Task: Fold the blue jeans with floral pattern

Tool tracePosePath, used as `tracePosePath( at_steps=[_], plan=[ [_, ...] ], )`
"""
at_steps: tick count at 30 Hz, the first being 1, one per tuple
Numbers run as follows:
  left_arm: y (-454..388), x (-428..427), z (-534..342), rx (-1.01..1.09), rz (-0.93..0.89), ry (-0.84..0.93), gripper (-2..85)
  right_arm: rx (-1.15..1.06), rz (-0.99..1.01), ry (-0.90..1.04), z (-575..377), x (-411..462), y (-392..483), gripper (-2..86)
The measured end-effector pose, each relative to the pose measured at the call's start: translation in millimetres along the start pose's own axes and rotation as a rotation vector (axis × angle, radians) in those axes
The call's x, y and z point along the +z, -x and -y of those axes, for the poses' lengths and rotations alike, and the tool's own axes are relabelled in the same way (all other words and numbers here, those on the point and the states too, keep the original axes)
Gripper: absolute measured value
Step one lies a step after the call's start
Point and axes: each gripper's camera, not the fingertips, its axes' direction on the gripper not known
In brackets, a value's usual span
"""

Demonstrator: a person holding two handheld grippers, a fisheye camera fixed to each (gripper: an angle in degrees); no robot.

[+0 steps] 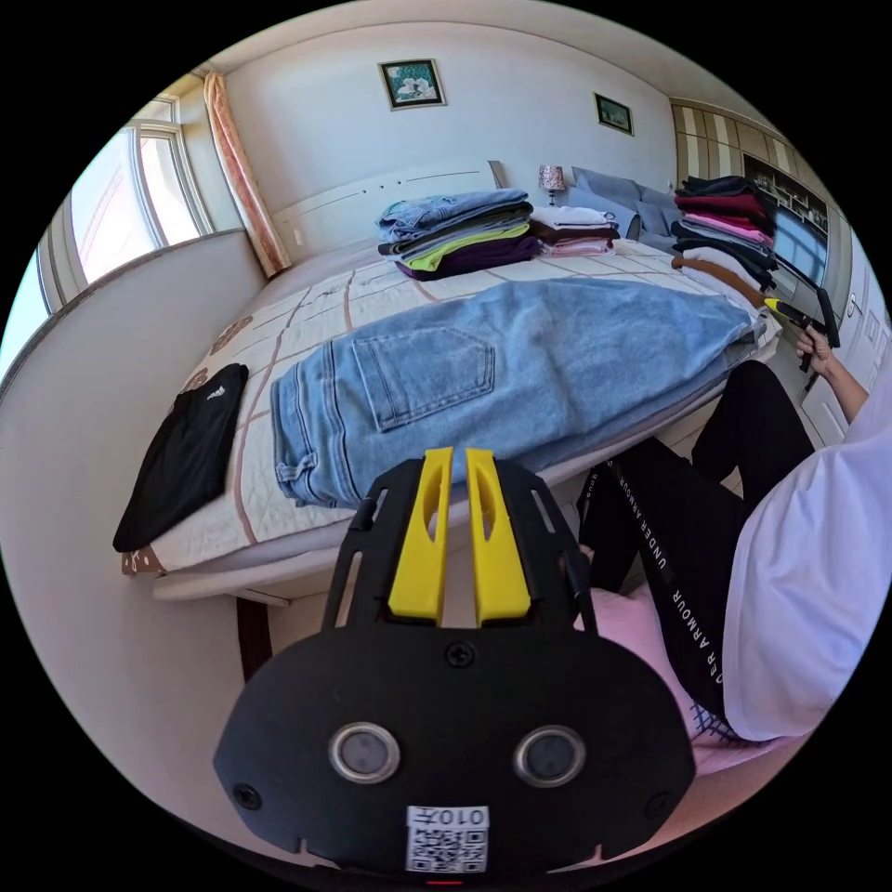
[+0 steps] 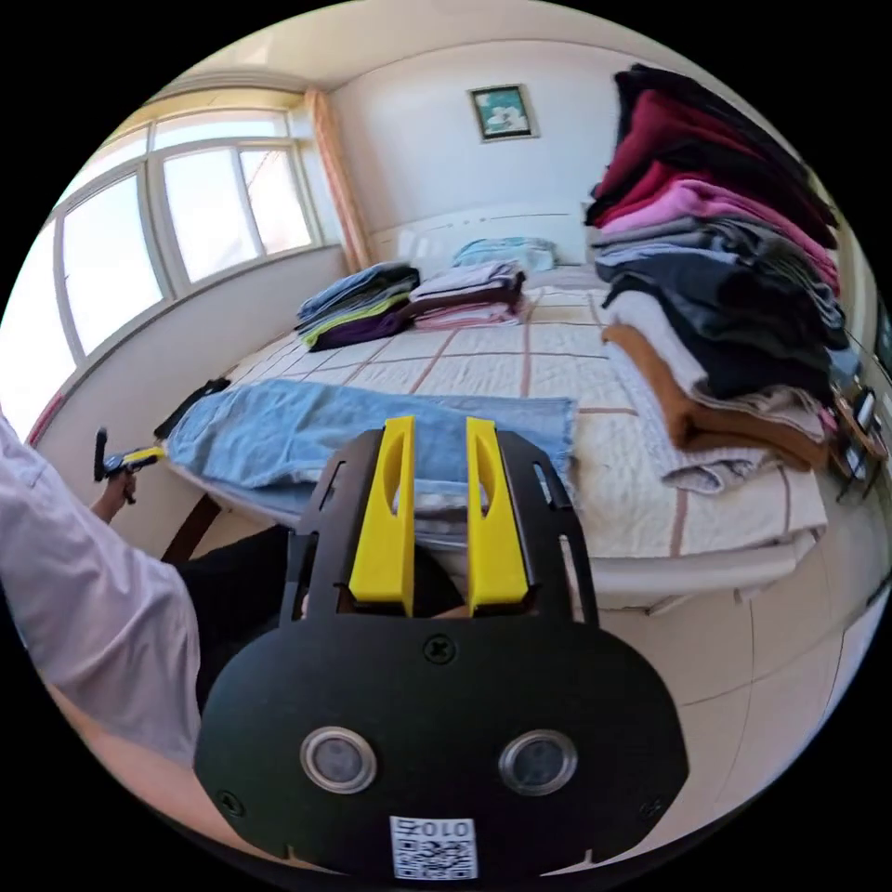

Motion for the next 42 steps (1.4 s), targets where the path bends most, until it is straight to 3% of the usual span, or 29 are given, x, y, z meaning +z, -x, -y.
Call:
tracePosePath(
  at_steps=[3, 7, 10, 17, 22, 28, 30, 32, 35, 39, 42],
  plan=[
    [-4, 22, 47, 0.067, -0.04, 0.013, 5.0, 0.019, -0.095, 0.074, 19, 12, -16, 11.2],
    [-6, 63, 116, 0.136, 0.056, 0.076, 8.0, -0.137, -0.162, 0.251, 52, 53, -12, 12.6],
    [15, 75, 150, 0.074, -0.089, 0.0, 8.9, -0.283, -0.137, 0.348, 69, 75, -4, 13.2],
    [0, 127, 139, 0.17, -0.183, 0.112, 8.6, -0.373, -0.096, 0.531, 83, 114, -14, 14.2],
    [38, 128, 117, -0.055, -0.239, 0.002, 8.6, -0.41, -0.046, 0.598, 96, 102, -7, 5.5],
    [65, 114, 179, -0.015, -0.112, -0.054, 11.1, -0.421, -0.068, 0.375, 132, 43, 0, 3.1],
    [74, 124, 206, -0.019, -0.129, -0.055, 12.2, -0.396, -0.08, 0.406, 135, 54, -6, 3.0],
    [78, 144, 236, -0.008, -0.152, -0.014, 13.2, -0.378, -0.129, 0.592, 130, 101, -11, 2.9],
    [76, 189, 285, 0.014, -0.213, 0.091, 14.1, -0.336, -0.192, 0.652, 126, 128, -11, 3.1],
    [62, 244, 329, 0.069, -0.354, 0.213, 13.7, -0.273, -0.209, 0.588, 126, 106, -14, 4.8],
    [53, 278, 335, 0.082, -0.408, 0.338, 12.7, -0.199, -0.207, 0.41, 118, 61, -17, 6.4]
  ],
)
